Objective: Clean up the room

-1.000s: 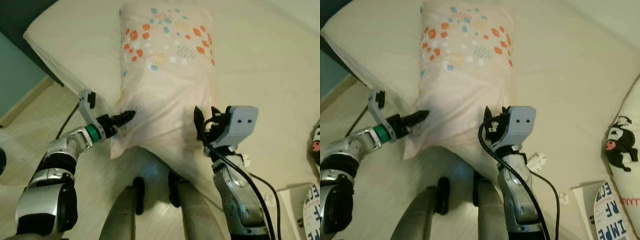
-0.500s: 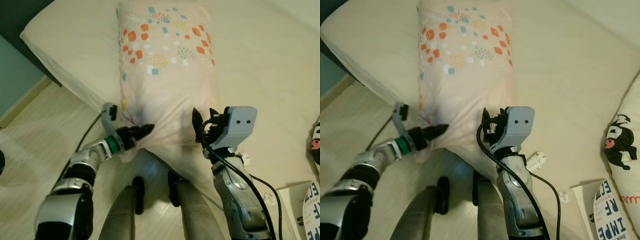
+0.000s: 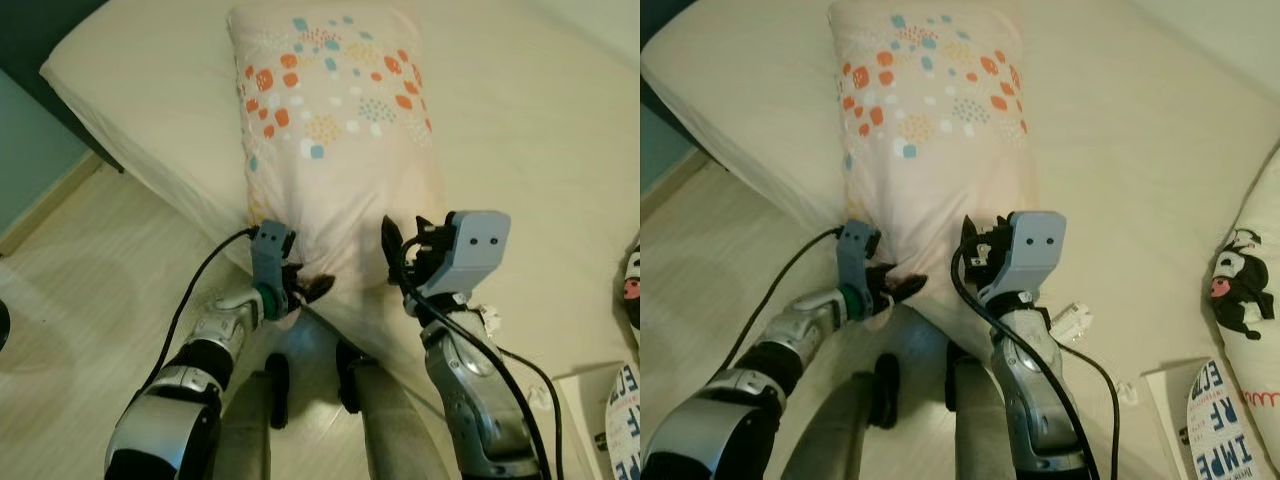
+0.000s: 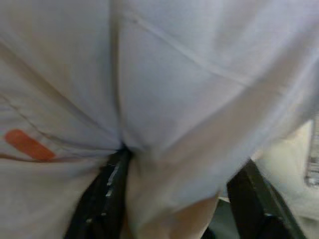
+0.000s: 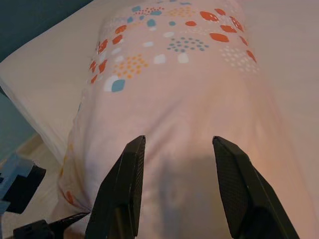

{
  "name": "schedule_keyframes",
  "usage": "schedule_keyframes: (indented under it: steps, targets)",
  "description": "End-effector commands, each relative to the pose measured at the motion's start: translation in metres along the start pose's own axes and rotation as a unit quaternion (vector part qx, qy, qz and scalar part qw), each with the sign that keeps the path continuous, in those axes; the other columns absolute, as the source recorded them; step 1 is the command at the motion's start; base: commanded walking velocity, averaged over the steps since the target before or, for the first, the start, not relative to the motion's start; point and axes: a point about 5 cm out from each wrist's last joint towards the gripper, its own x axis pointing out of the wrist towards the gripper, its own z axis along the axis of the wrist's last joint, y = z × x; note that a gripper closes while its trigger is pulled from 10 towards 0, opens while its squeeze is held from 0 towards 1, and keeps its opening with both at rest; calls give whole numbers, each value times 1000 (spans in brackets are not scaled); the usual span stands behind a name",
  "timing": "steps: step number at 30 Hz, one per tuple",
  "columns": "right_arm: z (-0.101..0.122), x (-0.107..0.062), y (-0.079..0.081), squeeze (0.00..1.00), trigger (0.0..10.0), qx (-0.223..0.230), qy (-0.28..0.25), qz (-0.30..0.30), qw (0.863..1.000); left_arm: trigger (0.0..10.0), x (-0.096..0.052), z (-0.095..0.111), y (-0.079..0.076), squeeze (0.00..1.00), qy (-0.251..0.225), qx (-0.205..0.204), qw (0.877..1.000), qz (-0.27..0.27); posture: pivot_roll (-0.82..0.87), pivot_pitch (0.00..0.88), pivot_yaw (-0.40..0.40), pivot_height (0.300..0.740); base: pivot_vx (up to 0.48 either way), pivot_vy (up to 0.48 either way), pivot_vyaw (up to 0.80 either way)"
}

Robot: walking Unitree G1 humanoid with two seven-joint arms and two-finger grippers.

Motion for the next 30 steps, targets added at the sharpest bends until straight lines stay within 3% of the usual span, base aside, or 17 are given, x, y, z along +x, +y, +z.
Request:
schedule_keyframes:
  steps: [1,3,8,10,11,16,17,18,20,21,22,27,28,30]
  targets:
    - [-5,-3,5,0,10000,18,9,-2,1000,0,-2,-25,-2,0,46,-9,999,10,-228,466,56,740,0,0,0]
    - [-4,-2,4,0,10000,18,7,-3,1000,0,-2,-17,3,0,37,42,997,48,-223,463,61,740,0,0,0]
    - [-4,-1,4,0,10000,18,6,-4,1000,0,-2,-10,8,0,28,86,993,74,-217,460,63,740,0,0,0]
    - [-3,1,4,0,10000,19,4,-5,1000,0,-4,1,16,0,21,174,979,103,-210,456,66,740,0,0,0]
    - [-3,1,4,0,10000,19,4,-5,1000,0,-4,1,16,0,21,174,979,103,-210,456,66,740,0,0,0]
    - [-2,3,2,0,10000,19,0,-8,1000,0,-8,18,29,0,1,272,950,155,-203,450,70,740,0,0,0]
    - [-2,3,2,0,10000,19,0,-8,1000,0,-8,18,29,0,1,272,950,155,-203,450,70,740,0,0,0]
    - [-2,4,2,0,10000,18,-2,-9,1000,0,-9,28,34,0,-10,291,939,183,-200,443,72,740,0,0,0]
    - [-2,4,2,0,10000,18,-2,-9,1000,0,-9,33,36,0,-17,297,935,193,-200,443,72,740,0,0,0]
    - [-1,5,1,0,10000,18,-4,-10,1000,0,-11,48,42,0,-32,313,924,218,-197,439,73,740,0,0,0]
    - [0,7,0,0,10000,17,-7,-11,1000,0,-15,76,51,0,-60,329,907,256,-193,432,74,740,0,0,0]
    - [1,11,0,0,10000,17,-12,-11,1000,0,-28,139,63,0,-126,342,870,331,-192,419,71,740,0,0,0]
    - [1,11,0,0,10000,17,-12,-11,1000,0,-28,139,63,0,-126,342,870,331,-192,419,71,740,0,0,0]
    - [2,12,0,0,10000,17,-14,-10,1000,0,-43,182,67,0,-174,337,844,379,-195,409,71,740,0,0,0]
